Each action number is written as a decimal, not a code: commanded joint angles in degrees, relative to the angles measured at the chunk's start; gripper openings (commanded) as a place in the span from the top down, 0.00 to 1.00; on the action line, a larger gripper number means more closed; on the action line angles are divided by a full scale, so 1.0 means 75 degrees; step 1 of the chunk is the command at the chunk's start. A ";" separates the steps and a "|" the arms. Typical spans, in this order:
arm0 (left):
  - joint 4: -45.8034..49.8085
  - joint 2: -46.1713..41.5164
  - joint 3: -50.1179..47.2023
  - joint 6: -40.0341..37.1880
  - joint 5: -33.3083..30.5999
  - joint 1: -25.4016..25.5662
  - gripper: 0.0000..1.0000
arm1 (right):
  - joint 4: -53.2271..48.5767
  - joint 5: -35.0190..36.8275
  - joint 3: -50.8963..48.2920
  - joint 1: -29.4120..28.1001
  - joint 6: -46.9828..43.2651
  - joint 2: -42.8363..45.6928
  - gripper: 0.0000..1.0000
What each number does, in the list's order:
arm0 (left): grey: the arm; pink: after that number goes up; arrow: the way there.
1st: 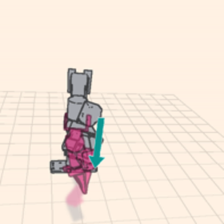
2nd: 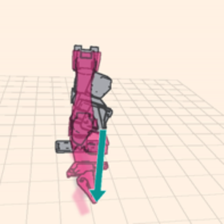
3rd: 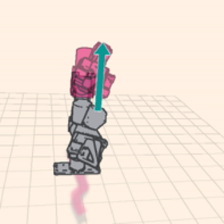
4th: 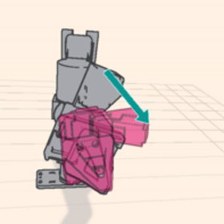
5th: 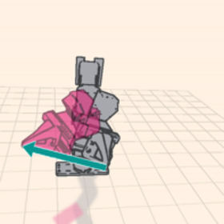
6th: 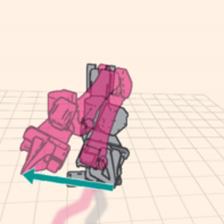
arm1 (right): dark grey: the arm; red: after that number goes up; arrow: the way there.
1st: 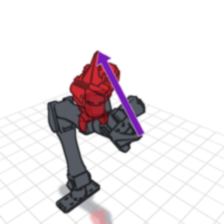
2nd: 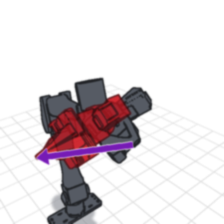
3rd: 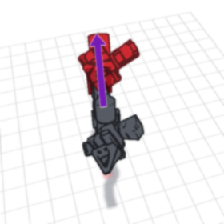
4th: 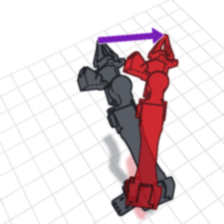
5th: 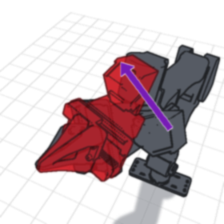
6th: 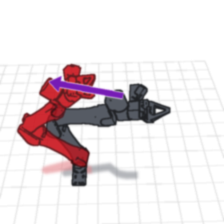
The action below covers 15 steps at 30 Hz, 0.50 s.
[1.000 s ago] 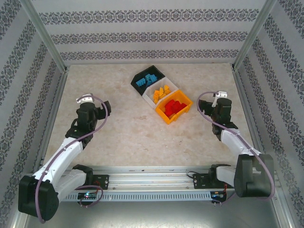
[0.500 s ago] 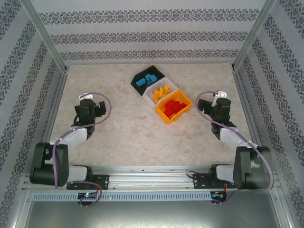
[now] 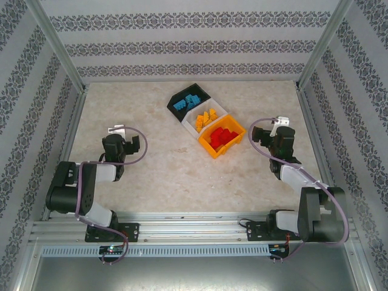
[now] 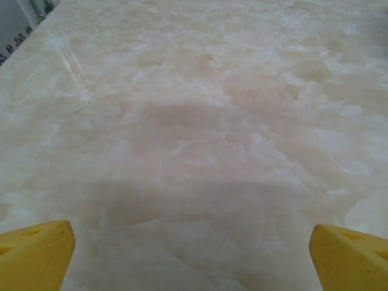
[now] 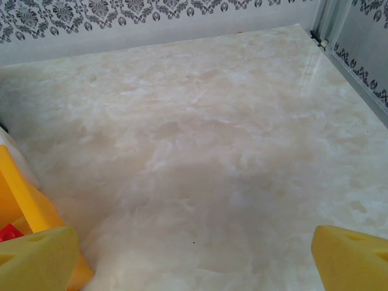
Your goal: Sort the legos into containers by color
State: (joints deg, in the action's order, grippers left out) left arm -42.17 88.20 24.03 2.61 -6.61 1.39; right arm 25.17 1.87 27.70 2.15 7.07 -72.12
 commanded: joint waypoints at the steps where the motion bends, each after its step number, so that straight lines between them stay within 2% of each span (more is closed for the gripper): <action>1: -0.1148 0.0201 -0.0191 -0.0181 0.0214 -0.0080 0.00 | 0.0477 -0.0200 -0.0146 0.0052 -0.0313 0.0194 0.02; 7: -0.1419 0.0289 -0.0263 -0.0218 0.0249 -0.0080 0.00 | 0.1040 -0.0439 -0.0248 0.0095 -0.0322 -0.0109 0.02; 15: -0.1488 0.0316 -0.0280 -0.0231 0.0243 -0.0080 0.00 | 0.2065 -0.0975 -0.0371 0.0083 -0.0477 -0.1094 0.02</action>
State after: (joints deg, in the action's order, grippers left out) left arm -49.80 89.76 22.55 1.67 -5.54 1.39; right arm 34.76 -2.04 26.50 2.15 5.32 -78.78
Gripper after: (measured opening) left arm 0.999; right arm 0.979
